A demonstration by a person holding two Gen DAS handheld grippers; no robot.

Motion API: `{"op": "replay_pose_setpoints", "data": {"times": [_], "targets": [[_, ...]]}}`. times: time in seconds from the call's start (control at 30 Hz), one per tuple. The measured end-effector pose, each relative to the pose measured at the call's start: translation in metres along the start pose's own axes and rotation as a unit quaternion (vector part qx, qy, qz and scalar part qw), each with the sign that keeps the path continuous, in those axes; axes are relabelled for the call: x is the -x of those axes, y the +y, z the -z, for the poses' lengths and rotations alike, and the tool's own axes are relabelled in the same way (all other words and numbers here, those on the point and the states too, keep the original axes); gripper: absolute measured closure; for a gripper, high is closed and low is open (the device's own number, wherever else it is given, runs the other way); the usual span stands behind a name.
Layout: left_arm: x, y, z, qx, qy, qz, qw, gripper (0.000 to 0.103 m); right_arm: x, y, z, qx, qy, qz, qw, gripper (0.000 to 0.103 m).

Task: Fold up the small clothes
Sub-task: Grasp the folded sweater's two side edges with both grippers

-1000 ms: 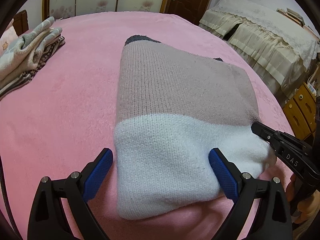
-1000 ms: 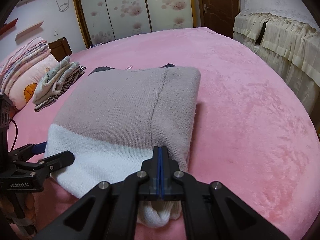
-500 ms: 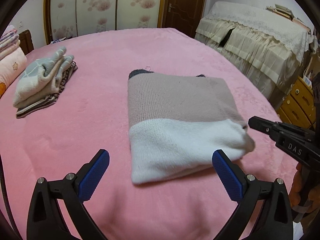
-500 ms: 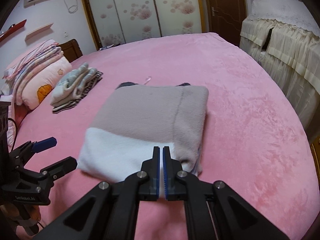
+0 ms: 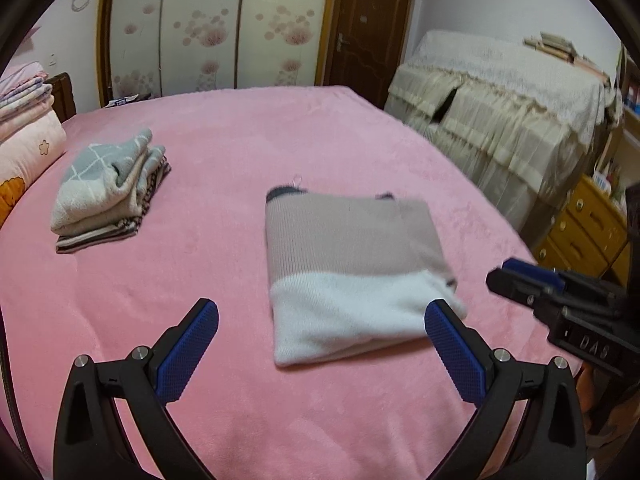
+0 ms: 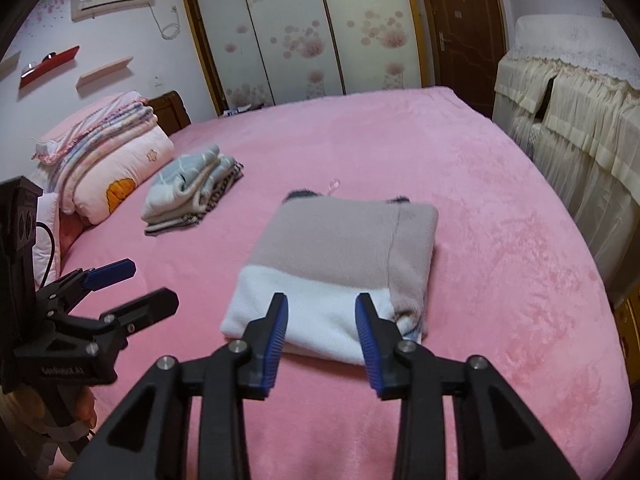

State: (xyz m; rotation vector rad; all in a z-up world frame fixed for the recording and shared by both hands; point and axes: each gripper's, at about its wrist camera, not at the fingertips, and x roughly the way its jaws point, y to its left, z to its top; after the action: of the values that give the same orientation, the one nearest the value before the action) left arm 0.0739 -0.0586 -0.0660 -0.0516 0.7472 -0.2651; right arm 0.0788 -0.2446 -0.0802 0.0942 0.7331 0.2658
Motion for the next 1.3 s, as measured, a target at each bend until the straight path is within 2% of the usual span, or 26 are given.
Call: {"op": "replay_pose_setpoints", "data": {"times": [0.03, 0.1, 0.2, 0.37, 0.47, 0.57, 0.97, 1.17, 1.3], "targets": [[0.005, 0.002, -0.005, 0.004, -0.007, 0.001, 1.0000, 0.000, 0.002, 0.001, -0.003, -0.001, -0.002, -0.002, 1.000, 0.064], [0.012, 0.002, -0.012, 0.007, -0.017, -0.003, 0.9998, 0.000, 0.006, 0.002, -0.008, -0.004, -0.005, -0.004, 1.000, 0.051], [0.021, 0.002, -0.024, 0.002, -0.033, -0.011, 0.9994, 0.000, 0.012, 0.002, -0.016, -0.011, -0.021, -0.001, 1.000, 0.037], [0.021, 0.005, -0.037, 0.013, -0.038, -0.010, 0.9991, 0.000, 0.010, -0.002, -0.026, -0.014, -0.020, 0.009, 1.000, 0.027], [0.009, 0.006, -0.042, 0.010, -0.030, -0.027, 0.9992, 0.000, 0.002, -0.010, -0.032, -0.024, -0.017, 0.022, 0.999, 0.021], [-0.010, 0.010, -0.042, 0.020, -0.016, -0.043, 0.9988, 0.000, -0.013, -0.020, -0.033, -0.029, -0.008, 0.036, 0.999, 0.019], [-0.118, 0.048, -0.021, 0.081, 0.077, -0.056, 0.9921, 0.000, -0.084, -0.070, -0.015, -0.079, 0.069, 0.052, 0.993, 0.019], [-0.162, 0.067, -0.007, 0.124, 0.122, -0.009, 0.9847, 0.000, -0.111, -0.095, -0.004, -0.111, 0.101, 0.055, 0.987, 0.019], [-0.183, 0.072, -0.002, 0.144, 0.132, 0.033, 0.9803, 0.000, -0.129, -0.116, 0.005, -0.151, 0.123, 0.047, 0.980, 0.019]]}}
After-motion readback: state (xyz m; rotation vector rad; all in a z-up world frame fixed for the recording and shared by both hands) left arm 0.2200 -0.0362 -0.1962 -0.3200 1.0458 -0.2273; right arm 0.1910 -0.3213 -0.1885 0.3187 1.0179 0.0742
